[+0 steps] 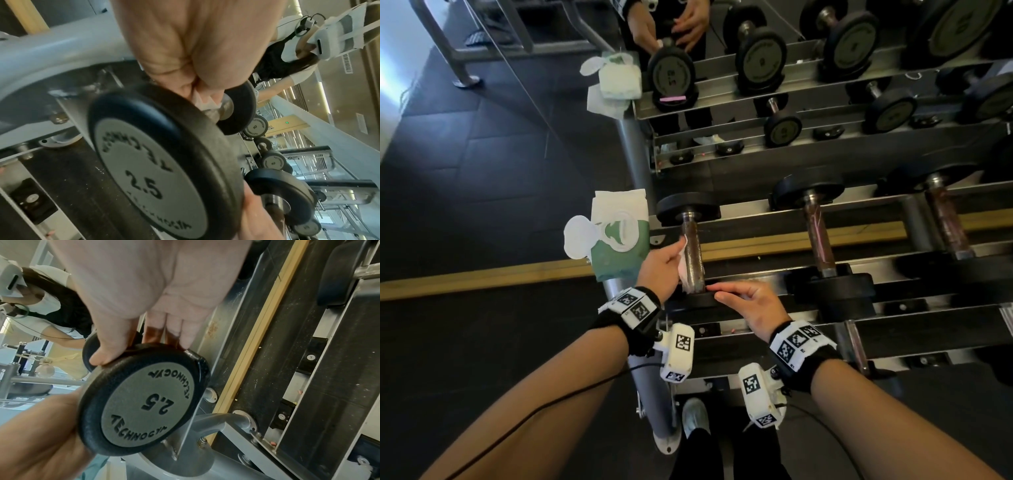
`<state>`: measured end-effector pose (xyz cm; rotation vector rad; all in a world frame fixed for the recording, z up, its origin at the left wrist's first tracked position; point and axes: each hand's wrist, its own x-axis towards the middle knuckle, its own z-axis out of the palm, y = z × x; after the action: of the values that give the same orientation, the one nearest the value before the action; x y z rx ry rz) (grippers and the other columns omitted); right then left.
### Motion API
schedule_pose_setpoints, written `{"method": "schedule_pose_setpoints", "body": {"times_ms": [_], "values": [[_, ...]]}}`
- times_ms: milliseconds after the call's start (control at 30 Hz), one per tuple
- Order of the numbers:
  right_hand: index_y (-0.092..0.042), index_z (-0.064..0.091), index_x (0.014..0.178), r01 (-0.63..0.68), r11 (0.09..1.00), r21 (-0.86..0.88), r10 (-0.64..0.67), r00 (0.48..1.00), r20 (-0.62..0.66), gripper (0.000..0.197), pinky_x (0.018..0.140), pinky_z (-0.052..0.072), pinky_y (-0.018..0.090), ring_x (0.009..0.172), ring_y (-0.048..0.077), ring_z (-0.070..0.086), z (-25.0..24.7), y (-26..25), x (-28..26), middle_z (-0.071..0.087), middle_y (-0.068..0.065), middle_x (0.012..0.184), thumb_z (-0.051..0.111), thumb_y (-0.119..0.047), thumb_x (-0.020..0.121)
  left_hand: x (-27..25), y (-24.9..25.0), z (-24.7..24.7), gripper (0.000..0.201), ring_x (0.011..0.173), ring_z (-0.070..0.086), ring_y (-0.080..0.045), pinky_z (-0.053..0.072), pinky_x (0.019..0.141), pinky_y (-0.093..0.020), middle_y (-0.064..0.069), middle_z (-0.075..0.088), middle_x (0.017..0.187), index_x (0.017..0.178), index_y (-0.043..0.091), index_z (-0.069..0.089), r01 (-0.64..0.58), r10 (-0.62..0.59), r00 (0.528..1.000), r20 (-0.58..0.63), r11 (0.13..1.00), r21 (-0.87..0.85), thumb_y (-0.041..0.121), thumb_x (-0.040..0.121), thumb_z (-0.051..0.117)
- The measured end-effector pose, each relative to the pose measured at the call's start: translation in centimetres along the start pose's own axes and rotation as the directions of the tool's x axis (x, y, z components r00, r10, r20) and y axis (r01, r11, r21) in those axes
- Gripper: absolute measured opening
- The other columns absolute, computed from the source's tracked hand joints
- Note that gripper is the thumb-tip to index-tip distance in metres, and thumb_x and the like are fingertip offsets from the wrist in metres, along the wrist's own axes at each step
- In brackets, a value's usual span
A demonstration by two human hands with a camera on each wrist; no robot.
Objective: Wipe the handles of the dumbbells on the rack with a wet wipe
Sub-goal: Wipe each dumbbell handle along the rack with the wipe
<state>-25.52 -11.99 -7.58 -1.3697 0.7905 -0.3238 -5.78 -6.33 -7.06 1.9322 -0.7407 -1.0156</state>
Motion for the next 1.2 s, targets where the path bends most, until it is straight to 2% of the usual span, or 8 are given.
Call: {"method": "schedule_pose_setpoints", "body": {"times_ms": [133, 267, 400, 633, 833, 933, 1067, 1200], "values": [[-0.023, 0.075, 0.108, -0.012, 1.0, 0.022, 0.012, 1.0, -0.012, 0.021, 0.106, 0.046, 0.036, 0.108, 0.007, 0.066, 0.1, 0.0, -0.2, 0.075, -0.007, 0.108, 0.068, -0.016, 0.09, -1.2, -0.9, -1.4, 0.036, 0.112, 0.064, -0.019, 0.048, 0.105, -0.046, -0.001, 0.069, 0.117, 0.131, 0.024, 0.063, 0.04, -0.039, 0.994, 0.102, 0.999, -0.009, 0.011, 0.102, 0.047], [-0.026, 0.075, 0.106, -0.007, 1.0, 0.007, 0.007, 1.0, -0.018, 0.02, 0.106, 0.045, 0.036, 0.109, 0.006, 0.065, 0.0, 0.1, -0.2, 0.075, -0.009, 0.108, 0.068, -0.017, 0.09, 0.0, 0.1, -1.0, 0.034, 0.109, 0.065, -0.022, 0.049, 0.103, -0.046, -0.005, 0.07, 0.114, 0.132, 0.018, 0.061, 0.045, -0.051, 0.998, -0.045, 0.99, -0.136, 0.012, 0.1, 0.051], [-0.028, 0.076, 0.104, 0.011, 0.999, 0.048, -0.011, 1.0, -0.015, 0.022, 0.106, 0.045, 0.04, 0.11, 0.011, 0.066, 0.1, 0.5, 0.0, 0.075, -0.005, 0.108, 0.068, -0.014, 0.09, 1.7, 2.1, 0.2, 0.033, 0.102, 0.066, -0.013, 0.051, 0.099, -0.04, 0.007, 0.071, 0.107, 0.132, 0.027, 0.062, -0.033, 0.02, 0.992, -0.122, 0.994, -0.109, 0.019, 0.101, 0.052], [-0.027, 0.076, 0.105, 0.028, 0.998, 0.058, -0.027, 0.999, -0.018, 0.022, 0.106, 0.046, 0.04, 0.11, 0.011, 0.066, 0.2, 0.7, 0.0, 0.075, -0.005, 0.109, 0.068, -0.014, 0.089, -1.1, -1.1, -0.6, 0.039, 0.109, 0.063, -0.014, 0.048, 0.103, -0.041, 0.002, 0.068, 0.12, 0.137, 0.035, 0.056, -0.01, 0.005, 0.998, 0.07, 0.997, 0.078, 0.017, 0.104, 0.043], [-0.034, 0.076, 0.103, 0.021, 0.999, 0.03, -0.021, 1.0, -0.014, 0.022, 0.106, 0.045, 0.04, 0.111, 0.01, 0.065, 0.2, 0.6, -0.2, 0.074, -0.006, 0.11, 0.068, -0.019, 0.09, -0.2, -1.4, -1.8, 0.037, 0.114, 0.064, -0.027, 0.049, 0.103, -0.049, -0.016, 0.065, 0.126, 0.129, 0.01, 0.063, 0.185, -0.166, 0.982, 0.09, 0.937, -0.295, -0.002, 0.101, 0.041], [-0.037, 0.076, 0.103, 0.02, 1.0, 0.021, -0.019, 1.0, -0.014, 0.023, 0.104, 0.045, 0.038, 0.111, 0.009, 0.065, 0.2, 0.7, -0.2, 0.074, -0.008, 0.109, 0.068, -0.02, 0.09, 0.7, -0.4, -1.0, 0.034, 0.115, 0.063, -0.028, 0.049, 0.103, -0.049, -0.01, 0.068, 0.12, 0.129, 0.012, 0.063, 0.13, -0.148, 0.989, -0.019, 0.922, -0.365, 0.003, 0.101, 0.045], [-0.036, 0.077, 0.101, 0.031, 0.999, 0.039, -0.03, 0.999, -0.027, 0.024, 0.104, 0.045, 0.035, 0.111, 0.009, 0.065, 0.4, 0.6, -0.1, 0.074, -0.007, 0.11, 0.068, -0.016, 0.09, -0.1, -0.5, 0.3, 0.04, 0.116, 0.062, -0.017, 0.048, 0.104, -0.04, -0.001, 0.066, 0.128, 0.136, 0.024, 0.059, 0.042, -0.045, 0.999, -0.02, 0.985, -0.166, 0.007, 0.102, 0.045], [-0.035, 0.077, 0.099, 0.029, 0.998, 0.054, -0.028, 0.999, -0.031, 0.025, 0.103, 0.045, 0.031, 0.11, 0.007, 0.065, 0.4, 0.5, -0.2, 0.074, -0.008, 0.109, 0.067, -0.014, 0.09, -1.2, -1.4, -0.7, 0.036, 0.104, 0.067, -0.013, 0.052, 0.096, -0.034, -0.001, 0.072, 0.116, 0.105, 0.038, 0.072, 0.095, -0.091, 0.995, 0.027, 0.978, -0.184, 0.009, 0.099, 0.051]]}}
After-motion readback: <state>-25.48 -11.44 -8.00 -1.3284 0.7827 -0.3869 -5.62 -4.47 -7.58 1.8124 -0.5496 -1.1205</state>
